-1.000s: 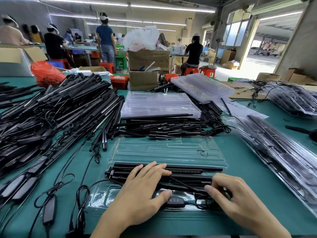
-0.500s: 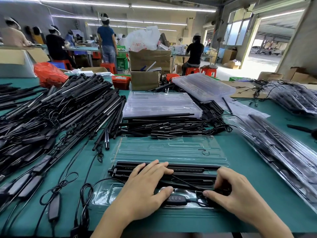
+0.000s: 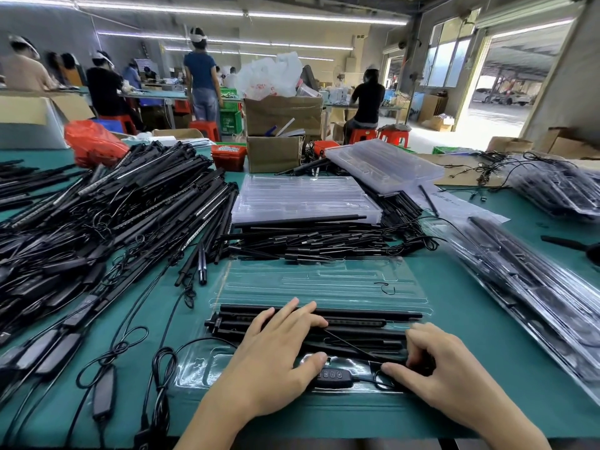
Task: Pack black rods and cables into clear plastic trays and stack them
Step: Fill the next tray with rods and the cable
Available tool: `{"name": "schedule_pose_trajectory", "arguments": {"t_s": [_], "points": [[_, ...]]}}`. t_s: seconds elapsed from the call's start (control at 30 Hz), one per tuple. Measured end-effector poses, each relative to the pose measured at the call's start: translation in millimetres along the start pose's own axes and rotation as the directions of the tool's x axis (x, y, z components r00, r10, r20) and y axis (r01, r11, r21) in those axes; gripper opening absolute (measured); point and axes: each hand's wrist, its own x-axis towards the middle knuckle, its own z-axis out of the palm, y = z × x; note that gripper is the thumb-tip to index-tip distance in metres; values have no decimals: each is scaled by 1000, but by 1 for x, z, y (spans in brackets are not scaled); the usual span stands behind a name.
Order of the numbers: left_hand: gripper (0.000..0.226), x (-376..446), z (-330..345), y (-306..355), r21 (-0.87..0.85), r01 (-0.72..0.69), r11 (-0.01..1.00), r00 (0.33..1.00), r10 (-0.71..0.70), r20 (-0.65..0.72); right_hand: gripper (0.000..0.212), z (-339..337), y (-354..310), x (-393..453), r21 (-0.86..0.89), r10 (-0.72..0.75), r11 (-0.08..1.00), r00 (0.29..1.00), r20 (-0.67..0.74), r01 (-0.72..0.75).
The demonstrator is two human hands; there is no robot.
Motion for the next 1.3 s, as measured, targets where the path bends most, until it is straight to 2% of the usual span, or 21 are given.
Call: {"name": "schedule_pose_trajectory", "arguments": {"t_s": [0.2,0.33,0.6,0.67,0.73,0.8,0.87,0.9,0.97,1.0,1.07,1.13,1.23,1.3], "points": [[40,0,0,1,7,1,1000,1000,-1,4,50,-4,0,-1,4,-31,999,999,14,31],[40,0,-1,1,8,5,1000,1000,-5,6,50,-5,-4,0,1,-22,1000,996,88,22],[42,-1,-1,2,11,14,1000,1000,-14,12,41,-10,-12,4,44,63,996,982,180,-72],[42,-1,-1,2,8,17,1000,1000,-17,11,41,-12,-13,2,2,32,999,992,123,-33],[42,-1,0,3,1,21,1000,1000,-21,8,41,-17,-13,3,-43,16,999,1000,0,-16],[42,-1,-1,3,2,25,1000,1000,-25,11,37,-21,-12,14,23,67,998,987,-143,-64],[42,-1,-1,3,11,28,1000,999,-28,14,29,-21,-2,38,129,235,970,939,-253,-208],[42,-1,-1,3,15,29,999,999,-29,16,27,-20,8,52,176,360,930,895,-264,-322],[42,-1,-2,3,14,28,1000,999,-29,25,41,-20,27,79,238,599,796,782,-175,-557],[42,-1,-2,4,9,28,1000,999,-28,29,50,-20,35,90,247,670,737,731,-134,-630],[41,-2,-2,5,1,27,1000,999,-27,28,58,-18,48,106,278,737,670,663,-131,-689],[41,-1,-3,5,4,27,1000,999,-27,22,50,-18,53,118,361,773,619,623,-121,-697],[42,-1,-3,4,11,23,1000,999,-23,22,46,-20,51,126,467,805,541,592,-44,-700],[42,-2,-2,4,12,20,1000,999,-20,29,39,-20,50,127,485,802,533,596,-30,-693]]}}
